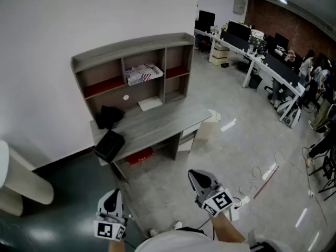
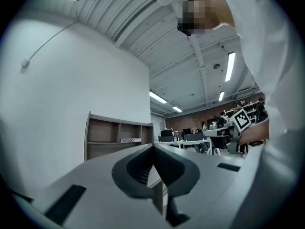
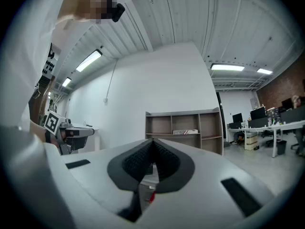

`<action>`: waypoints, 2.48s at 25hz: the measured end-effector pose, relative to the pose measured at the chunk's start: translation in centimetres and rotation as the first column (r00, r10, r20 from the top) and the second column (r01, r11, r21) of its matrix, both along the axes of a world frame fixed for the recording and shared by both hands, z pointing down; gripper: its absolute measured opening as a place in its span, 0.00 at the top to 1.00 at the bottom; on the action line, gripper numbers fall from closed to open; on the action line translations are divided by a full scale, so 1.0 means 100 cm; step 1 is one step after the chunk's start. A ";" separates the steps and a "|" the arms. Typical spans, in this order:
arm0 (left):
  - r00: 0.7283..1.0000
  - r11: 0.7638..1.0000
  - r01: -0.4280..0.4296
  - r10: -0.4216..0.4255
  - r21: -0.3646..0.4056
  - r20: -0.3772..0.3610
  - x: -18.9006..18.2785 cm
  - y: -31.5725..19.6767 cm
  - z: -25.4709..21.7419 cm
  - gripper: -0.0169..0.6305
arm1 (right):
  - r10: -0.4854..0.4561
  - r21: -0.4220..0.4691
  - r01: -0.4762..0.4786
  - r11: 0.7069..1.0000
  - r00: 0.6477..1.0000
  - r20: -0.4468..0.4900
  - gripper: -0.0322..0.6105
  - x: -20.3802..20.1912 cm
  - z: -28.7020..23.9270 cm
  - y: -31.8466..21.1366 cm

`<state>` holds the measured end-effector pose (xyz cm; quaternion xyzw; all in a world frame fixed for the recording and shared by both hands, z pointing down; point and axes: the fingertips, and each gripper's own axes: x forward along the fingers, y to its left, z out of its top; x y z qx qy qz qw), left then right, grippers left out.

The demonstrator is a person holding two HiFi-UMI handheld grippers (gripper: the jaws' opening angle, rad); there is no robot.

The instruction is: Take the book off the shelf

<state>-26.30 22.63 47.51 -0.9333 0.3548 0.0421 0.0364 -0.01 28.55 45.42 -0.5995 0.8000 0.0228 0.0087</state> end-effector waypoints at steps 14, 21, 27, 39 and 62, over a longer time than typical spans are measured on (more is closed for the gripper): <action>1.000 1.000 0.013 -0.013 -0.012 0.028 0.046 0.011 0.010 0.95 | -0.146 -0.024 0.150 0.988 0.982 0.118 0.92 0.005 0.031 0.009; 0.999 0.996 0.036 -0.035 -0.079 0.023 0.065 -0.007 0.031 0.95 | -0.166 -0.093 0.183 0.979 0.973 0.163 0.92 0.027 0.056 -0.013; 1.000 0.995 -0.009 0.007 -0.097 -0.028 0.110 -0.077 0.050 0.95 | -0.137 -0.126 0.156 0.980 0.980 0.147 0.92 0.059 0.065 -0.080; 0.988 0.994 -0.112 0.110 -0.008 -0.107 0.165 -0.296 0.007 0.95 | -0.081 -0.107 0.084 0.991 0.996 0.026 0.92 0.093 0.014 -0.280; 0.993 0.999 0.044 -0.046 -0.029 -0.106 0.190 -0.389 -0.015 0.95 | -0.188 -0.051 0.200 0.978 0.964 0.189 0.92 0.151 -0.003 -0.425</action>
